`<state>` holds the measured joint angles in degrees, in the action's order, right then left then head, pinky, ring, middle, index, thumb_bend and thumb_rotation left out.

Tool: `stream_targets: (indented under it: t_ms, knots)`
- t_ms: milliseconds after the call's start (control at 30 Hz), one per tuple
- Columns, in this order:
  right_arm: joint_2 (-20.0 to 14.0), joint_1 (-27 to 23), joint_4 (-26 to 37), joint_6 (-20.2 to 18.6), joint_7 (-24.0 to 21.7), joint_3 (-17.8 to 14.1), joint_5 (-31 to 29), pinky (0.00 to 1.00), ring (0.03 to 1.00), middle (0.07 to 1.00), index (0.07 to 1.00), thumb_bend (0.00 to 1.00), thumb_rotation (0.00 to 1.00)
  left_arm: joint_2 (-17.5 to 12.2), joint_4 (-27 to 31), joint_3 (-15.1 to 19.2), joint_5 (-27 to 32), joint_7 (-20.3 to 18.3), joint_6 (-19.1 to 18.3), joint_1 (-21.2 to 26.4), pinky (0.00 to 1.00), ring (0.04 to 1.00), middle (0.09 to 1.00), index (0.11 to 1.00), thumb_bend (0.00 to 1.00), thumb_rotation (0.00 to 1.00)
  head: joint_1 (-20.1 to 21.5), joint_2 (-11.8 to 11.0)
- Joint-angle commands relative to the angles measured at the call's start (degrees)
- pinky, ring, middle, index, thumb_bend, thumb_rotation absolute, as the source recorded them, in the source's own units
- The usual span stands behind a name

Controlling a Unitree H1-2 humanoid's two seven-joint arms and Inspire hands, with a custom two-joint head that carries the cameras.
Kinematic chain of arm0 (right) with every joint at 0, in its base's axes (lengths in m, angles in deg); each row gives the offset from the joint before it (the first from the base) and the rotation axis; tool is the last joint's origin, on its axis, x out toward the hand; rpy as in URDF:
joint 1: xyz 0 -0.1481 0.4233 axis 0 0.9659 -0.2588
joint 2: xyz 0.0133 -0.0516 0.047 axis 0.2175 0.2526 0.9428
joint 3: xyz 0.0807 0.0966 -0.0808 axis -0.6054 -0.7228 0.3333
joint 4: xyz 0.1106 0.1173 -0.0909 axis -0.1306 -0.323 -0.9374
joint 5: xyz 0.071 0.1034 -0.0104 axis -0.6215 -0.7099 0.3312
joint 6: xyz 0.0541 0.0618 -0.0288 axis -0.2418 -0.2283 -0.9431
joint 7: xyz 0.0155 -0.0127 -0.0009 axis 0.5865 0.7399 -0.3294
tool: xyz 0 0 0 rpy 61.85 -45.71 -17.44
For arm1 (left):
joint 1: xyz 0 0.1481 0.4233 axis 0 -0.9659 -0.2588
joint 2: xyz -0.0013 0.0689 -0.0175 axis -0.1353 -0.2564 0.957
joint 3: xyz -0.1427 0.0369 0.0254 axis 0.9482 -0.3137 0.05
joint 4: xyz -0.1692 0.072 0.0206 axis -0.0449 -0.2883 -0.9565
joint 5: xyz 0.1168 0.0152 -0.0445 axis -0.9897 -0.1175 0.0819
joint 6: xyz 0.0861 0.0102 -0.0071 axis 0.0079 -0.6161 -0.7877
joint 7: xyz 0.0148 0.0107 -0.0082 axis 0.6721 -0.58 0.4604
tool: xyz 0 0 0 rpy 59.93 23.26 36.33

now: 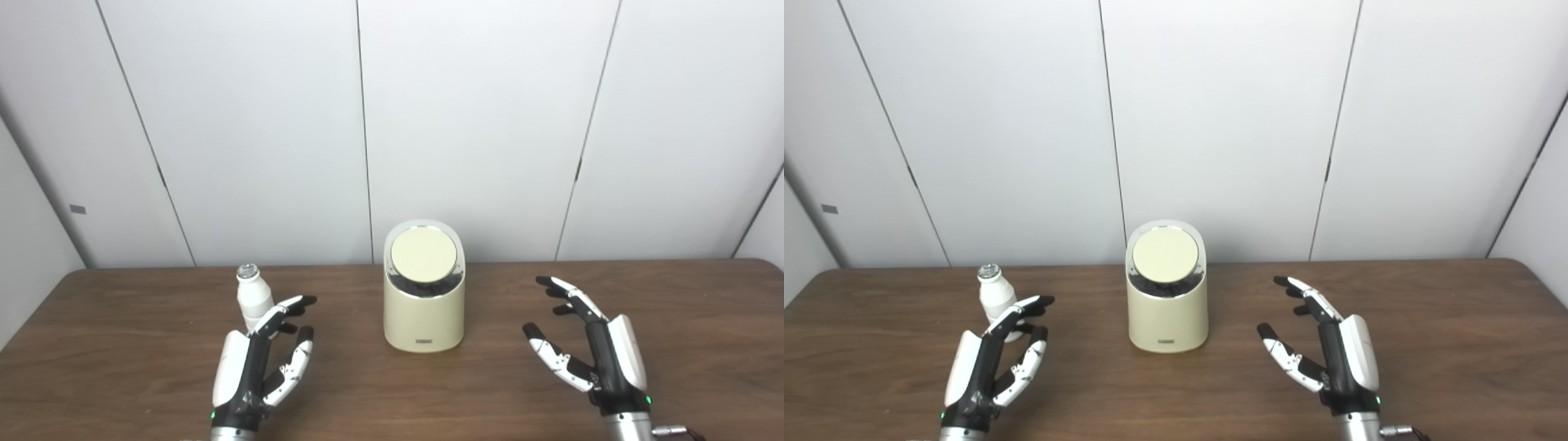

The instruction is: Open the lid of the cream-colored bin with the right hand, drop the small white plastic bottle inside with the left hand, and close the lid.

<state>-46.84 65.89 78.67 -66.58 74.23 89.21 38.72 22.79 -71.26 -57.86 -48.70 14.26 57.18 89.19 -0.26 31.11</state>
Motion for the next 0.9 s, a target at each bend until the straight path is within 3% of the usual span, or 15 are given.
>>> stream_targets:
  t_ms: [0, 467, 600, 667, 700, 767, 800, 833, 867]
  knots:
    - [2.3, 1.9, -2.8, 2.0, 0.7, 0.9, -0.3, 0.62, 0.758, 0.795, 0.766, 0.21, 0.49, -0.7, -1.0, 0.1, -0.1, 0.6, 1.1, -1.0, 0.65, 0.761, 0.788, 0.774, 0.21, 0.61, 0.0, 0.0]
    - [2.0, 1.7, -2.9, 1.5, 0.7, 0.6, -0.3, 0.63, 0.762, 0.801, 0.767, 0.22, 0.51, -0.5, -1.8, -0.1, -0.5, 1.1, 1.7, -0.6, 0.65, 0.761, 0.785, 0.774, 0.21, 0.61, 0.0, -0.3]
    - [1.8, 1.3, -1.6, 1.9, 1.2, 0.0, -0.3, 0.65, 0.774, 0.807, 0.774, 0.22, 0.56, -0.4, -2.2, -0.2, -0.8, 1.4, 1.7, -0.4, 0.64, 0.758, 0.783, 0.770, 0.21, 0.62, 0.3, -0.5]
    - [1.6, 1.2, 0.8, 0.2, 0.1, -0.1, -0.1, 0.65, 0.773, 0.808, 0.774, 0.22, 0.59, -0.5, -2.4, -0.2, -0.6, 1.4, 1.8, -0.3, 0.64, 0.758, 0.783, 0.770, 0.21, 0.63, 0.3, -0.5]
    - [1.2, 1.1, 2.6, -1.6, -1.9, 0.1, -0.5, 0.66, 0.789, 0.823, 0.789, 0.26, 0.63, -0.5, -2.3, -0.2, -0.4, 1.3, 1.7, -0.4, 0.65, 0.758, 0.783, 0.771, 0.21, 0.62, 0.3, -0.5]
    - [0.4, 0.8, 5.4, -5.1, -6.0, 0.4, -1.5, 0.74, 0.860, 0.890, 0.859, 0.47, 0.75, -0.4, -2.3, -0.2, -0.3, 1.1, 1.5, -0.4, 0.65, 0.762, 0.786, 0.773, 0.21, 0.61, 0.3, -0.5]
    - [0.0, 0.5, 7.0, -7.5, -8.1, 0.6, -1.4, 0.76, 0.877, 0.907, 0.876, 0.52, 0.77, -0.4, -2.3, -0.2, -0.4, 1.2, 1.5, -0.4, 0.65, 0.762, 0.786, 0.773, 0.21, 0.61, 0.3, -0.5]
    - [-0.3, -0.1, 8.9, -10.4, -10.4, 0.7, -0.9, 0.79, 0.909, 0.943, 0.916, 0.71, 0.80, -0.4, -2.3, -0.2, -0.4, 1.2, 1.5, -0.4, 0.65, 0.763, 0.786, 0.772, 0.21, 0.61, 0.3, -0.5]
    - [-0.4, -0.9, 10.7, -13.3, -12.6, 0.7, -0.7, 0.82, 0.932, 0.967, 0.943, 0.77, 0.84, -0.5, -2.3, -0.2, -0.4, 1.2, 1.5, -0.4, 0.65, 0.763, 0.785, 0.771, 0.21, 0.61, 0.3, -0.5]
